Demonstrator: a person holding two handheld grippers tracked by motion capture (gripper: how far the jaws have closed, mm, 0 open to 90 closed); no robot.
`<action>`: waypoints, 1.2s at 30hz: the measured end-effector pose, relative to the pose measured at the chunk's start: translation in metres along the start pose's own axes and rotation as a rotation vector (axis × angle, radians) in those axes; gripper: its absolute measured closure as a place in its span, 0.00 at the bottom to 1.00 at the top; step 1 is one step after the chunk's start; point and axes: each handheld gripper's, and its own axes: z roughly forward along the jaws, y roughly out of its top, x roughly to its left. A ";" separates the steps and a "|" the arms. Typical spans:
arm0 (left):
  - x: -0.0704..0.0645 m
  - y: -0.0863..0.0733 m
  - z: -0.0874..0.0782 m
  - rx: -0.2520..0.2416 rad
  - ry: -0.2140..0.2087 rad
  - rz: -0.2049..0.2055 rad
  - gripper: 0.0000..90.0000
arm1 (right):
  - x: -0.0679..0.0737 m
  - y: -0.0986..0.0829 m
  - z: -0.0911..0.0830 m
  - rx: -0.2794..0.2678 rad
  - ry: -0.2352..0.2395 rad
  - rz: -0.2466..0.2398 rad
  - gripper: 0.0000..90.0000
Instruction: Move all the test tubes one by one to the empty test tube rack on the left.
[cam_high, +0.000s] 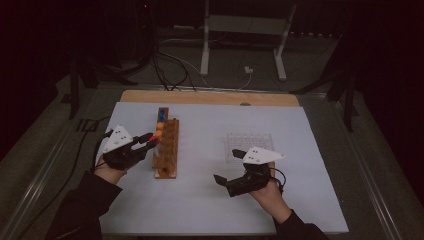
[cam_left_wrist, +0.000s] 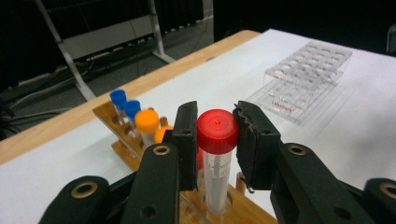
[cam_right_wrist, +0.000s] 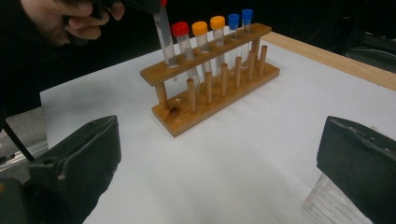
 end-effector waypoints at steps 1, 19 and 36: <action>-0.001 -0.002 0.002 0.007 -0.003 -0.001 0.80 | 0.000 0.000 0.000 0.001 -0.002 0.000 0.00; -0.003 -0.021 0.018 0.076 -0.027 0.013 0.80 | -0.002 -0.003 -0.003 -0.005 0.002 0.013 0.00; -0.022 -0.009 -0.005 0.019 -0.118 -0.018 0.24 | -0.008 -0.005 -0.012 -0.013 -0.030 0.006 0.00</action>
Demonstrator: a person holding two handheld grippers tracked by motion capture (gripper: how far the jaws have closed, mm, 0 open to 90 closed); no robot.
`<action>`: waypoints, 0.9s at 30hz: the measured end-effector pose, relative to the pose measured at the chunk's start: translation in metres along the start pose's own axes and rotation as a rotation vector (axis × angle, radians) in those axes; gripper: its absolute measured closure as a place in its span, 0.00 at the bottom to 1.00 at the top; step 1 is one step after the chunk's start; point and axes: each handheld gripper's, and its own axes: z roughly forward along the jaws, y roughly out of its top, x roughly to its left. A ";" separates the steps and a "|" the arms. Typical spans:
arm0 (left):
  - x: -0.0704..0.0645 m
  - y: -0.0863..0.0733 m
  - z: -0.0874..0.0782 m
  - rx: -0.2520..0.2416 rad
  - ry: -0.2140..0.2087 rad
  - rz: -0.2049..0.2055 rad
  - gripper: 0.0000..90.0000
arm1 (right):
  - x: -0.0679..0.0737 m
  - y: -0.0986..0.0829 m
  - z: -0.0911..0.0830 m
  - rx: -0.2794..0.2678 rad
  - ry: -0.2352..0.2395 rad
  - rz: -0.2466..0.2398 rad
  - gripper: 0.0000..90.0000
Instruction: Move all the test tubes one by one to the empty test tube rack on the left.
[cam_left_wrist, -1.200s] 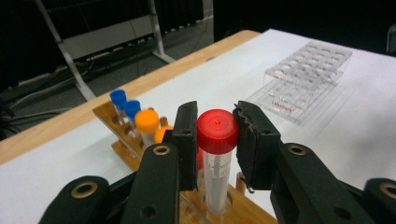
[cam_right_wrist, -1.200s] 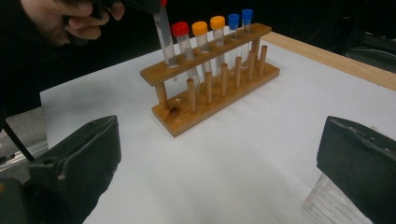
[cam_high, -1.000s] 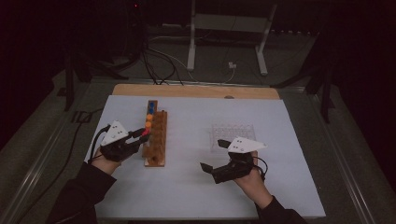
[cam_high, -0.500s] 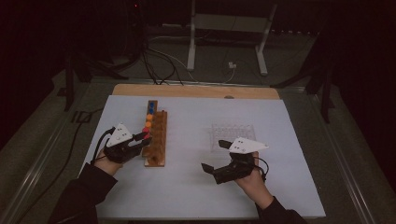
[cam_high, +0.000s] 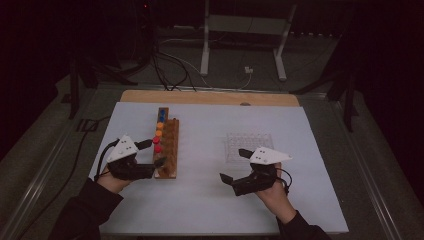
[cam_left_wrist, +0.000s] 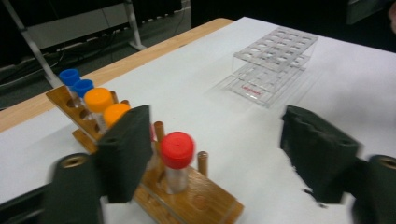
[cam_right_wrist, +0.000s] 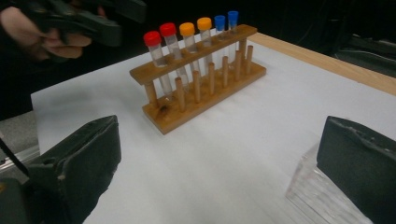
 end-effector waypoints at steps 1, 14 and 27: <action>-0.002 0.000 -0.001 0.004 -0.014 -0.005 0.19 | -0.001 -0.001 -0.001 -0.001 -0.003 0.001 0.00; -0.028 -0.025 0.000 0.046 -0.208 0.010 0.01 | -0.013 -0.020 -0.019 -0.001 -0.071 0.012 0.00; -0.038 -0.068 0.012 0.087 -0.210 0.032 0.01 | -0.024 -0.050 -0.034 0.063 -0.103 0.013 0.00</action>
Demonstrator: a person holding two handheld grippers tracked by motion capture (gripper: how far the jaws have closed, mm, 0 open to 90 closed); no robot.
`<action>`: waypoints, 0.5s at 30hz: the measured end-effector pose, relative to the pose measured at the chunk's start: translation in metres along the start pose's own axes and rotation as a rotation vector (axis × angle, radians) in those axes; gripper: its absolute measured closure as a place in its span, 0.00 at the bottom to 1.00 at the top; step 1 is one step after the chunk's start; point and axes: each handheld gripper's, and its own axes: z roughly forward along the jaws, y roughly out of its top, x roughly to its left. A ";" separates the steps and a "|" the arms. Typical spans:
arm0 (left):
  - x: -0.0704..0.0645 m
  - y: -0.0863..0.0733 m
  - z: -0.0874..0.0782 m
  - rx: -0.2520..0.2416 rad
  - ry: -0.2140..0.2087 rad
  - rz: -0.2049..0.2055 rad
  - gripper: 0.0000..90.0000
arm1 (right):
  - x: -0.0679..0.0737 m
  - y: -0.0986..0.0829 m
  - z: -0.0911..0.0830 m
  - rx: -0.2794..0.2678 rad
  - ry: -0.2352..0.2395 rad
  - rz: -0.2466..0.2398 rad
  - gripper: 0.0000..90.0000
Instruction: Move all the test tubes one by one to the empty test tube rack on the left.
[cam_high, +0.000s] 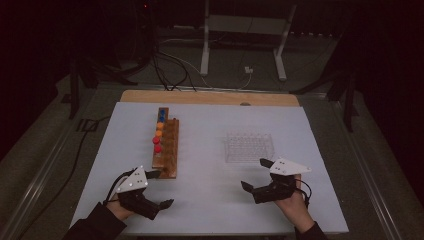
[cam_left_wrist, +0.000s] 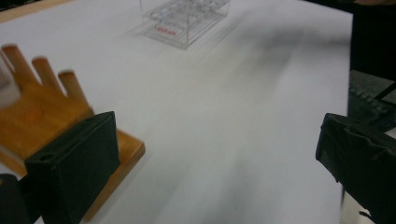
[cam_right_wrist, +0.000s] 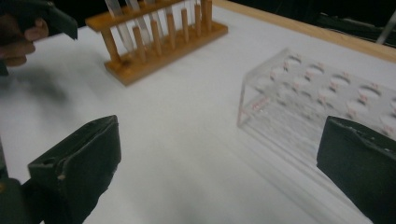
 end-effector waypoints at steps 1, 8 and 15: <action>0.000 -0.003 0.001 0.001 0.010 0.004 0.01 | 0.000 -0.003 0.000 0.003 -0.004 -0.006 0.00; 0.007 -0.013 0.007 0.024 0.034 0.010 0.01 | -0.002 -0.011 0.003 0.017 0.008 -0.006 0.00; 0.007 -0.013 0.004 -0.001 0.021 0.010 0.01 | -0.001 -0.010 0.003 0.012 0.009 -0.014 0.00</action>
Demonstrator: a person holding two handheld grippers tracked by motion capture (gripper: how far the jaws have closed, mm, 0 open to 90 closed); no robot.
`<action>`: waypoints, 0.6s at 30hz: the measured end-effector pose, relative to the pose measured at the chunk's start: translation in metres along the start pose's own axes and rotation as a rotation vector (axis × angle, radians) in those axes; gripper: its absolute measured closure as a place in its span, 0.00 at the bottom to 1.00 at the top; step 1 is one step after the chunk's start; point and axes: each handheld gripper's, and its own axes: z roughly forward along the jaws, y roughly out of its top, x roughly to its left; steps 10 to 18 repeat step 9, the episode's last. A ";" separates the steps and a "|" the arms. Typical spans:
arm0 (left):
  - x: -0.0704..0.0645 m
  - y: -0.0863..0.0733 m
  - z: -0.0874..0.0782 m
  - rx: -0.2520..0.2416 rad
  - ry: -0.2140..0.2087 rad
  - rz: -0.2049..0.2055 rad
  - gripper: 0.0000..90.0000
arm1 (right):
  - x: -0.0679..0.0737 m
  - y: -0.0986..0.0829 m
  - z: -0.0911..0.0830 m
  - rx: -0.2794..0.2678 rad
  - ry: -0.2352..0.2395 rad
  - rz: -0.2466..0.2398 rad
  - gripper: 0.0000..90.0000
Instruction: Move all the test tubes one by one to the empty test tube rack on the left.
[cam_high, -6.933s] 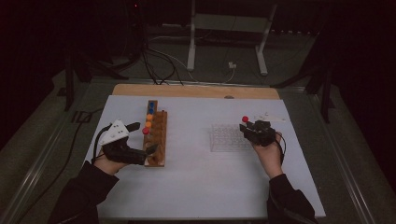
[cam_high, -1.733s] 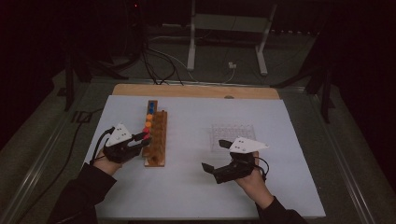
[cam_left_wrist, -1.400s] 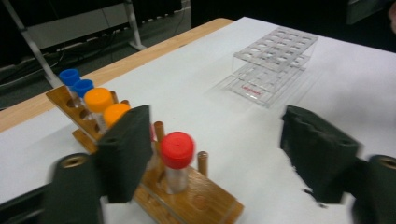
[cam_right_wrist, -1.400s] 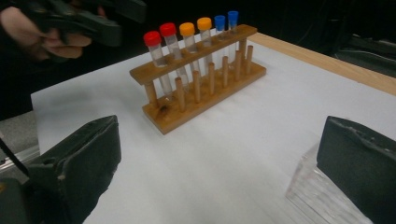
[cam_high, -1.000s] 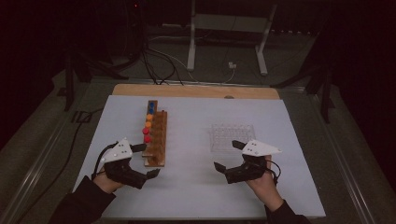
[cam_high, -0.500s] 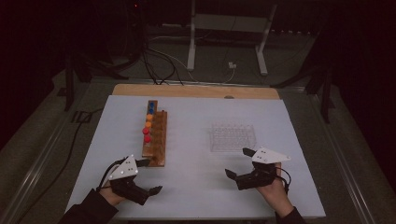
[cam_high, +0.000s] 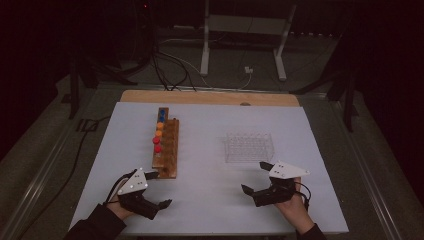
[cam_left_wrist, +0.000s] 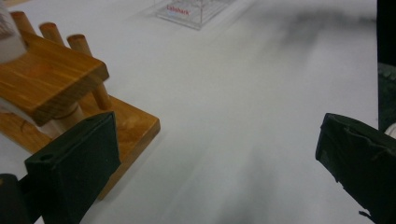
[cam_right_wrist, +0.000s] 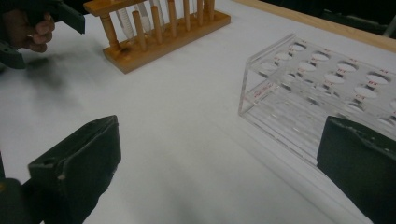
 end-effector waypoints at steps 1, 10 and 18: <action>0.000 0.000 -0.001 -0.006 0.000 -0.006 0.01 | 0.000 0.000 0.000 0.000 0.002 0.000 0.00; 0.000 0.001 -0.003 -0.028 -0.015 -0.010 0.01 | 0.000 0.000 0.000 0.003 -0.017 -0.005 0.00; 0.000 0.001 -0.003 -0.028 -0.015 -0.010 0.01 | 0.000 0.000 0.000 0.003 -0.017 -0.005 0.00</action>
